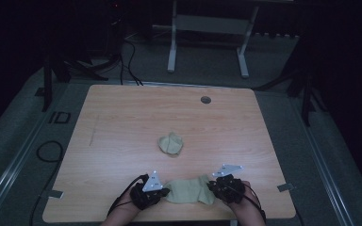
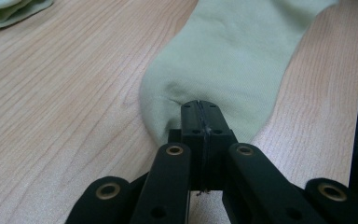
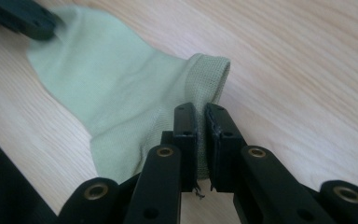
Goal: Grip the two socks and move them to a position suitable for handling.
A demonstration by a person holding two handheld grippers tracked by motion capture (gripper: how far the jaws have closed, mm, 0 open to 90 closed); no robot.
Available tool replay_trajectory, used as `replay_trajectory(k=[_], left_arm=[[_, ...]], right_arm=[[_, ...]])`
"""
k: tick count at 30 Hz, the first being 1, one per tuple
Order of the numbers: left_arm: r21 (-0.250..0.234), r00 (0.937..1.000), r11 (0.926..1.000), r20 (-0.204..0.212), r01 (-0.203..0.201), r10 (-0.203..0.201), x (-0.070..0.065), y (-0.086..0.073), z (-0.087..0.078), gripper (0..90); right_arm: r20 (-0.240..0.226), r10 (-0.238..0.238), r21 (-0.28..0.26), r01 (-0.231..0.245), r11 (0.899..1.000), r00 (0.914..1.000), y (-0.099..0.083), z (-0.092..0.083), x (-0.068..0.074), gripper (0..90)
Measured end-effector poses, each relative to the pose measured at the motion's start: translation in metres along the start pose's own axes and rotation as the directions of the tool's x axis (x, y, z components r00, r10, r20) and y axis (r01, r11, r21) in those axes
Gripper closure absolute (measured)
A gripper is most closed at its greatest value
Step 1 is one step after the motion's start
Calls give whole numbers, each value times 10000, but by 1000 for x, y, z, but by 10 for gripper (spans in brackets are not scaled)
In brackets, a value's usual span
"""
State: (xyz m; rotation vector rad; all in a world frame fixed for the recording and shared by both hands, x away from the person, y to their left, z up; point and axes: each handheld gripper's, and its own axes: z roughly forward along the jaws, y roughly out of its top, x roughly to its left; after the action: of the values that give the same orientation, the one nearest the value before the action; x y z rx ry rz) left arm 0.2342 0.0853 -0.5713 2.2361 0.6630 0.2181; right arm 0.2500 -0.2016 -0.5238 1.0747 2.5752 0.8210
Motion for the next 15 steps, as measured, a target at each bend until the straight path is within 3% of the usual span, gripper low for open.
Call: replay_trajectory(k=[4,9,12,15], left_arm=[[9,10000,10000,40,-14,14,1,0,0,895],[14,9999,10000,95,-32,32,2,0,0,894],[-8,9999,10000,106,41,-41,2,0,0,894],[-18,9999,10000,122,61,-60,2,0,0,894]], right_arm=[[34,266,171,-267,9995,9996,-8,2,-6,814],[0,809,245,-809,9964,9967,-13,2,-13,699],[-138,737,-166,-739,9971,9972,-11,-2,-11,767],[-351,273,-36,-275,9996,9990,-10,4,-1,841]])
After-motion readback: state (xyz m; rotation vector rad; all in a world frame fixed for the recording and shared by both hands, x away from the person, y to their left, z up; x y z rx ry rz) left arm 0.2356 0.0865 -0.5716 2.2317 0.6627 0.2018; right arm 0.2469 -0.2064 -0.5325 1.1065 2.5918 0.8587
